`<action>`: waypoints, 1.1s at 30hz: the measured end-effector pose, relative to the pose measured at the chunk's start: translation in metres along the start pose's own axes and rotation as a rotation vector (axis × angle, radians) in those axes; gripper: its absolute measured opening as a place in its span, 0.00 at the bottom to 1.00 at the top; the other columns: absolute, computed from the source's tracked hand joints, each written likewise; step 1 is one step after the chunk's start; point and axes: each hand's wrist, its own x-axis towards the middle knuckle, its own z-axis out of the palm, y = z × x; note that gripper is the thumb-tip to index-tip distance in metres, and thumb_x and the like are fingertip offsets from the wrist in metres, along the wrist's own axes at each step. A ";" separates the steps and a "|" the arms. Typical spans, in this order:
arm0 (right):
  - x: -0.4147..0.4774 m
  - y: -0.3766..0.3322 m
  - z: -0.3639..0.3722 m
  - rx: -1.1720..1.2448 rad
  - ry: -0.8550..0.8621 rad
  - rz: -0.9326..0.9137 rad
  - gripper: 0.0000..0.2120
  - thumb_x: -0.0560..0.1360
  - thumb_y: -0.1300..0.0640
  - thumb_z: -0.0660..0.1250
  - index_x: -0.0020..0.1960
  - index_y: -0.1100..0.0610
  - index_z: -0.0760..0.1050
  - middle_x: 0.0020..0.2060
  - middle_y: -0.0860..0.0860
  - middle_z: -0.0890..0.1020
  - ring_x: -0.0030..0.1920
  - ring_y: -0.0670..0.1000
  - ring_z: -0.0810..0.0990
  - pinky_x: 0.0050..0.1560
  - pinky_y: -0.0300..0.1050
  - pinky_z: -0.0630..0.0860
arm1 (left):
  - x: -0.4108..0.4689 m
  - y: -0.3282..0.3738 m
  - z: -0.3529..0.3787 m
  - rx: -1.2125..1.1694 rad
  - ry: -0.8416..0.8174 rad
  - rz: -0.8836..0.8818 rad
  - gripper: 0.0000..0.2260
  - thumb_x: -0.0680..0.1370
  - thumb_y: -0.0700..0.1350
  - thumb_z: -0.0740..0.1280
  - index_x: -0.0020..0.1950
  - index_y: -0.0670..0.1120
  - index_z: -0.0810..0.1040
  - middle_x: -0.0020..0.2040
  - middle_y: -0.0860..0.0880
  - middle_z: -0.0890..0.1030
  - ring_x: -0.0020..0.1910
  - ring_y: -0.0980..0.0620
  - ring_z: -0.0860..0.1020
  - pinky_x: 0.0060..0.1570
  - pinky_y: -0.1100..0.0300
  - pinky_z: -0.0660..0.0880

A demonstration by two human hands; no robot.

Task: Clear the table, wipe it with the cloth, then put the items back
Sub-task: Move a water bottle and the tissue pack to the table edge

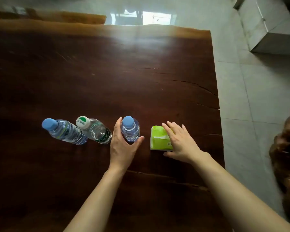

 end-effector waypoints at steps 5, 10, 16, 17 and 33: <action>0.006 0.006 0.007 0.002 0.000 -0.008 0.48 0.73 0.44 0.72 0.83 0.52 0.49 0.78 0.52 0.63 0.77 0.56 0.61 0.80 0.59 0.50 | 0.007 -0.004 0.002 0.030 0.029 -0.018 0.34 0.70 0.45 0.80 0.72 0.44 0.69 0.65 0.46 0.79 0.63 0.46 0.79 0.62 0.60 0.71; 0.005 0.007 0.007 -0.007 0.137 -0.048 0.40 0.68 0.48 0.74 0.77 0.55 0.65 0.66 0.54 0.75 0.62 0.58 0.75 0.70 0.54 0.66 | 0.016 -0.007 0.000 0.072 0.001 0.020 0.33 0.69 0.46 0.81 0.70 0.43 0.71 0.60 0.45 0.81 0.58 0.45 0.80 0.55 0.64 0.68; -0.012 -0.007 0.003 0.111 0.295 0.065 0.38 0.65 0.47 0.76 0.72 0.55 0.72 0.59 0.54 0.79 0.54 0.59 0.77 0.57 0.54 0.74 | 0.024 -0.008 -0.007 0.061 -0.040 0.052 0.33 0.68 0.47 0.82 0.68 0.44 0.72 0.57 0.44 0.84 0.55 0.43 0.83 0.56 0.50 0.79; -0.017 -0.011 0.001 0.128 0.322 0.100 0.38 0.65 0.47 0.76 0.72 0.54 0.72 0.59 0.54 0.79 0.55 0.59 0.77 0.57 0.54 0.75 | 0.024 -0.008 -0.008 0.052 -0.055 0.061 0.33 0.68 0.47 0.82 0.69 0.44 0.72 0.57 0.44 0.84 0.55 0.43 0.83 0.56 0.48 0.79; -0.189 -0.064 -0.014 0.261 0.734 0.706 0.41 0.65 0.43 0.77 0.75 0.53 0.69 0.60 0.54 0.77 0.59 0.59 0.75 0.60 0.56 0.75 | -0.007 0.076 -0.005 -0.232 -0.490 0.363 0.33 0.63 0.58 0.77 0.66 0.52 0.75 0.52 0.54 0.84 0.45 0.59 0.84 0.53 0.46 0.83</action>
